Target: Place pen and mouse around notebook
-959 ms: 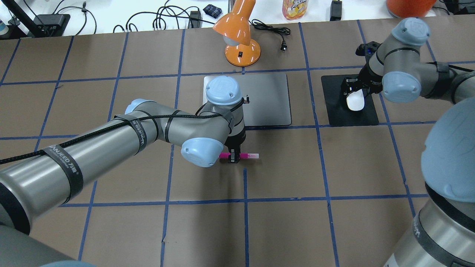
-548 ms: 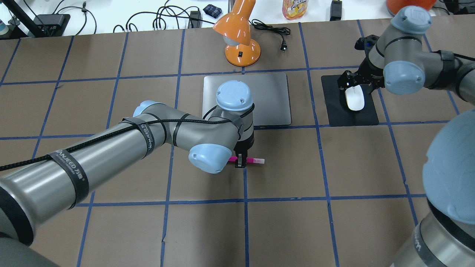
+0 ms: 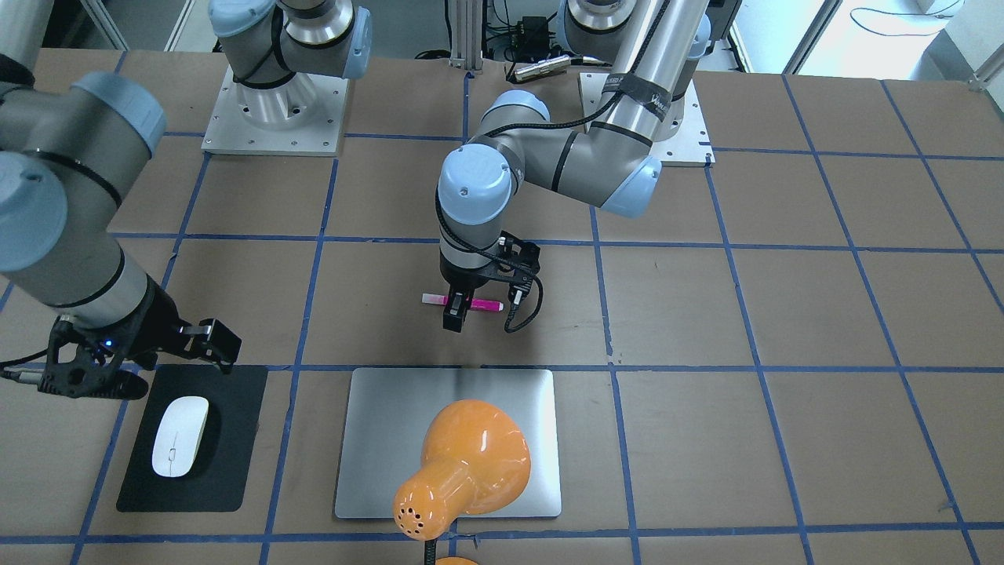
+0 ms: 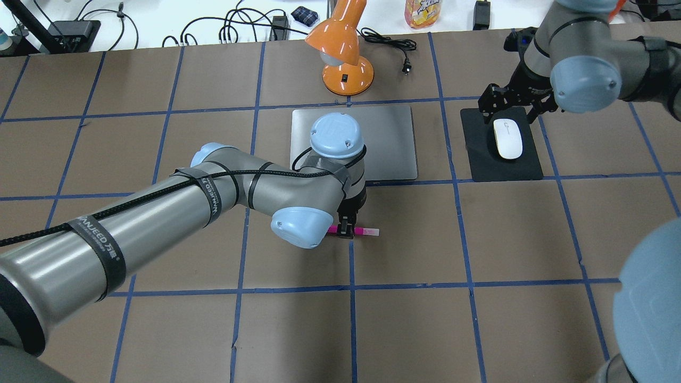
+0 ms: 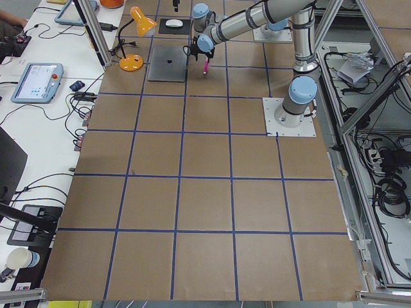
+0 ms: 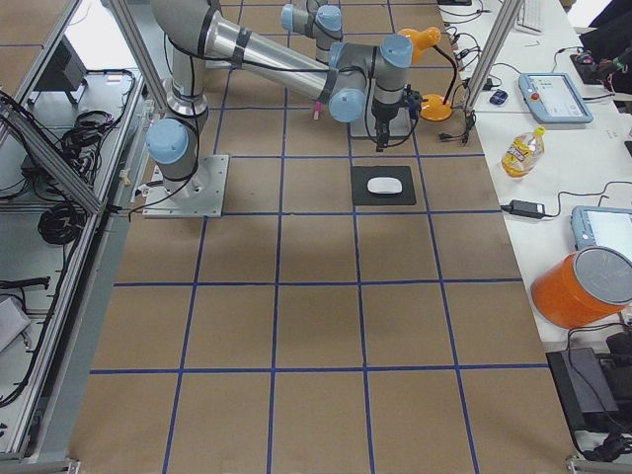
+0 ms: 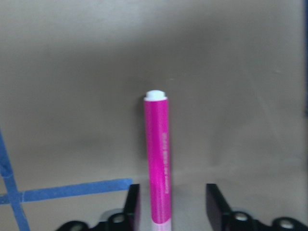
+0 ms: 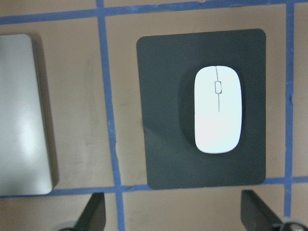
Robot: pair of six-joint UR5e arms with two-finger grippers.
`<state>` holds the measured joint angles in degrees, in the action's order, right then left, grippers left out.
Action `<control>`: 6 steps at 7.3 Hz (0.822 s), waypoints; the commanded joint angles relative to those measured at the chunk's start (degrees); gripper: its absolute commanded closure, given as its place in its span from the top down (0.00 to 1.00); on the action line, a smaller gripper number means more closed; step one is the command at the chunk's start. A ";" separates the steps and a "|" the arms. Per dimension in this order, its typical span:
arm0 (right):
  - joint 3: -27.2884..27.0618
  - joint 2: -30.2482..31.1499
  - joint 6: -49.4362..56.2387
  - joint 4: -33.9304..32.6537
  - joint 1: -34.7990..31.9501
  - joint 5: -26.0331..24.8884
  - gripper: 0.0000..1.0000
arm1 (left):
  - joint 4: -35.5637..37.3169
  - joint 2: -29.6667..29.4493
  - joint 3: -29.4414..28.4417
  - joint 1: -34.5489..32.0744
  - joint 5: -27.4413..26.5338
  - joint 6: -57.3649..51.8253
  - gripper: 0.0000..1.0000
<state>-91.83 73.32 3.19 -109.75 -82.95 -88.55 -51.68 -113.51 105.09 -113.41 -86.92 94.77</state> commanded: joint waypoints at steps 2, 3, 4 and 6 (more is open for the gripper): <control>0.95 9.36 -7.24 9.89 -4.58 -0.48 1.00 | -5.25 8.19 -0.33 8.53 0.09 -33.14 1.00; 0.95 11.56 -7.32 10.95 -5.20 -0.57 1.00 | -10.67 11.53 -0.76 12.13 -0.09 -43.25 1.00; 1.56 13.41 -7.67 14.27 -6.08 -0.57 1.00 | -18.38 14.87 -2.77 15.99 -0.17 -53.53 1.00; 2.70 14.92 -9.08 15.88 -8.98 -0.74 1.00 | -38.92 20.77 -12.05 22.15 -0.61 -70.77 1.00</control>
<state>-89.85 87.24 -5.19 -95.08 -90.34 -89.19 -78.12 -96.34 98.87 -95.37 -87.22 35.68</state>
